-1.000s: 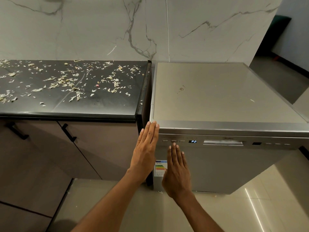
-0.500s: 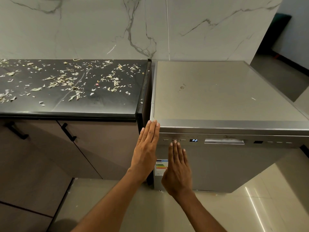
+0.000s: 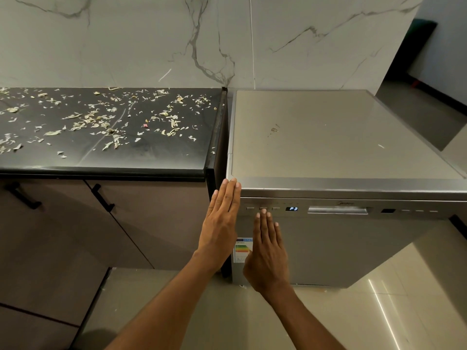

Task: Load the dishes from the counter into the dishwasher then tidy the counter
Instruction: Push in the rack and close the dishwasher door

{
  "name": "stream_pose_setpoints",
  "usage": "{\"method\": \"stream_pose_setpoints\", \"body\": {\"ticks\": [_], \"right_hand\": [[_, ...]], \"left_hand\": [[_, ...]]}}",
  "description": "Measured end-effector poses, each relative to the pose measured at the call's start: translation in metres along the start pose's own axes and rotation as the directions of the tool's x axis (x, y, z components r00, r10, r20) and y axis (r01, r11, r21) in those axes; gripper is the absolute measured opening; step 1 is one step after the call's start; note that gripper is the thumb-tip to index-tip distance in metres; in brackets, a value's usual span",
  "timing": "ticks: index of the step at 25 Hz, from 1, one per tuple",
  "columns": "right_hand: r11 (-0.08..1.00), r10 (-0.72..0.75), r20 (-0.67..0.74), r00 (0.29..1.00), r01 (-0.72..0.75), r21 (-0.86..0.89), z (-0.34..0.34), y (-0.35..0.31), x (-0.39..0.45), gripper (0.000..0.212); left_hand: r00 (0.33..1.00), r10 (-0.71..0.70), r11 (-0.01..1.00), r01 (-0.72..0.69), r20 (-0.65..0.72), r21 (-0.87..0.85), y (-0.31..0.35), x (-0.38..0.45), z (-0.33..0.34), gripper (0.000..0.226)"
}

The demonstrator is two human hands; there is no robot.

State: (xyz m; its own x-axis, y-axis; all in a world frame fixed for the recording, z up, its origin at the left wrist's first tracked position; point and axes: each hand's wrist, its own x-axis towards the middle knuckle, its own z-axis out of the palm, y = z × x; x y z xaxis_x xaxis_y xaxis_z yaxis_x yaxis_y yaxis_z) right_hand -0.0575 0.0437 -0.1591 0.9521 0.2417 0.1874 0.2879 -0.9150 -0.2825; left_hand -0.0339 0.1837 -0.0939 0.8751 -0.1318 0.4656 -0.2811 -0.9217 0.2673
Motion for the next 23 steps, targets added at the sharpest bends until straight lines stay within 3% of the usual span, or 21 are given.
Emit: {"method": "stream_pose_setpoints", "body": {"ticks": [13, 17, 23], "right_hand": [[0.999, -0.023, -0.008, 1.000, 0.023, 0.027, -0.002, 0.003, 0.000, 0.093], [0.999, -0.041, 0.087, 0.995, 0.041, -0.007, -0.010, 0.007, 0.000, 0.097], [0.999, -0.005, 0.198, 0.980, 0.014, -0.043, -0.049, 0.008, -0.009, 0.104]], "left_hand": [[1.000, -0.004, 1.000, 0.005, 0.024, -0.022, -0.003, -0.001, 0.000, 0.095], [0.998, -0.007, 1.000, 0.008, 0.063, -0.027, 0.000, 0.000, -0.005, 0.088], [0.981, -0.082, 0.996, 0.087, 0.174, -0.024, 0.011, 0.002, -0.021, 0.101]]}}
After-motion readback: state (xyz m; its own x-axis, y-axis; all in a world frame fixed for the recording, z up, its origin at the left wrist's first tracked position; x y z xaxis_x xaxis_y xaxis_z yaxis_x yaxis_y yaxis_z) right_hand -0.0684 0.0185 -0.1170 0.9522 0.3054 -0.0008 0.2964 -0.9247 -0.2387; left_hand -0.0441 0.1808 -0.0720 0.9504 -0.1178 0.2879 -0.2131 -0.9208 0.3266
